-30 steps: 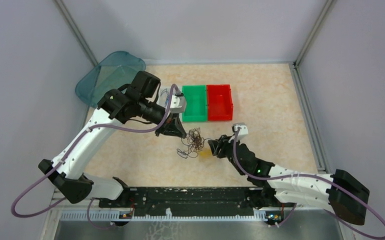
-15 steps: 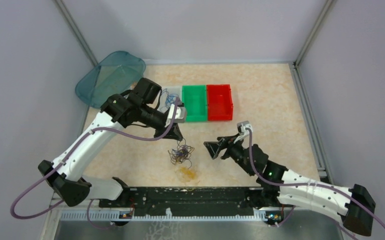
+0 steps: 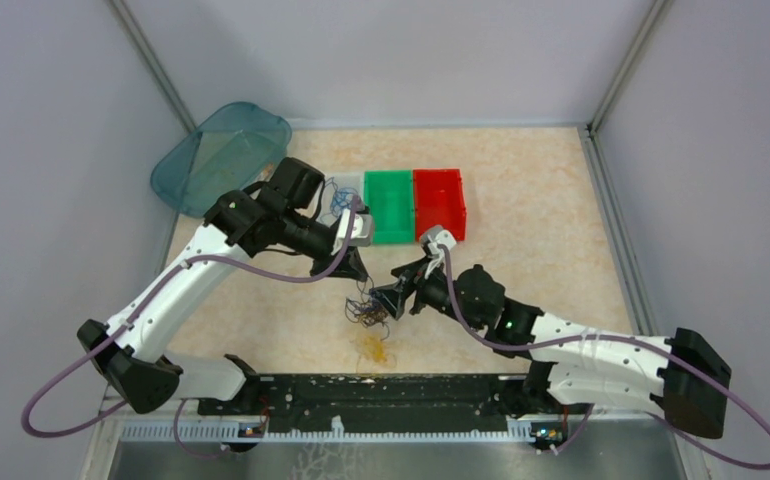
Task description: Untangle the cables
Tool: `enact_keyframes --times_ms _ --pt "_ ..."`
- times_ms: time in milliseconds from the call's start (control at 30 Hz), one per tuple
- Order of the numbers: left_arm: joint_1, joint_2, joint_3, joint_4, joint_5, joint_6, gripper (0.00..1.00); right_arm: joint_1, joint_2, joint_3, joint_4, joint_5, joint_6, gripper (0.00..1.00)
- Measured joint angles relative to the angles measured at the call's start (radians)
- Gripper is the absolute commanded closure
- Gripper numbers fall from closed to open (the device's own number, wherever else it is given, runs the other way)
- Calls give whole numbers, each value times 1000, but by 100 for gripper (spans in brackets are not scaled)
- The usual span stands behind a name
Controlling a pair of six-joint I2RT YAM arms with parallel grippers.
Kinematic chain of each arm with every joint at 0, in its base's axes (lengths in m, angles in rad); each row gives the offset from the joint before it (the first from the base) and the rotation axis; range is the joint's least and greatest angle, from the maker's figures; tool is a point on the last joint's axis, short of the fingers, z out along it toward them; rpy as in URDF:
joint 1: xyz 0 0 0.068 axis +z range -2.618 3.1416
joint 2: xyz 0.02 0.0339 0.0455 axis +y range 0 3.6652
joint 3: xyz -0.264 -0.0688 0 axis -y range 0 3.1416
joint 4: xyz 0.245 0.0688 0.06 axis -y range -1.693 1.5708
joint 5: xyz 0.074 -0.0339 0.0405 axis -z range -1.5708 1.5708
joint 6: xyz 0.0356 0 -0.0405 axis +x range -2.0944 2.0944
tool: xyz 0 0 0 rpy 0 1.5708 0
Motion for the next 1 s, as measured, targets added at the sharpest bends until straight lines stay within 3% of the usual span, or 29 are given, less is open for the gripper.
enact_keyframes --times_ms 433,667,900,1000 --pt "0 -5 0 35 14 -39 92 21 88 35 29 6 -14 30" --pt "0 -17 0 47 -3 -31 86 22 66 35 18 24 -14 58" --pt "0 -20 1 39 27 -31 83 22 52 35 18 61 -7 98" --pt "0 -20 2 32 38 -31 84 23 52 35 18 75 -2 100"
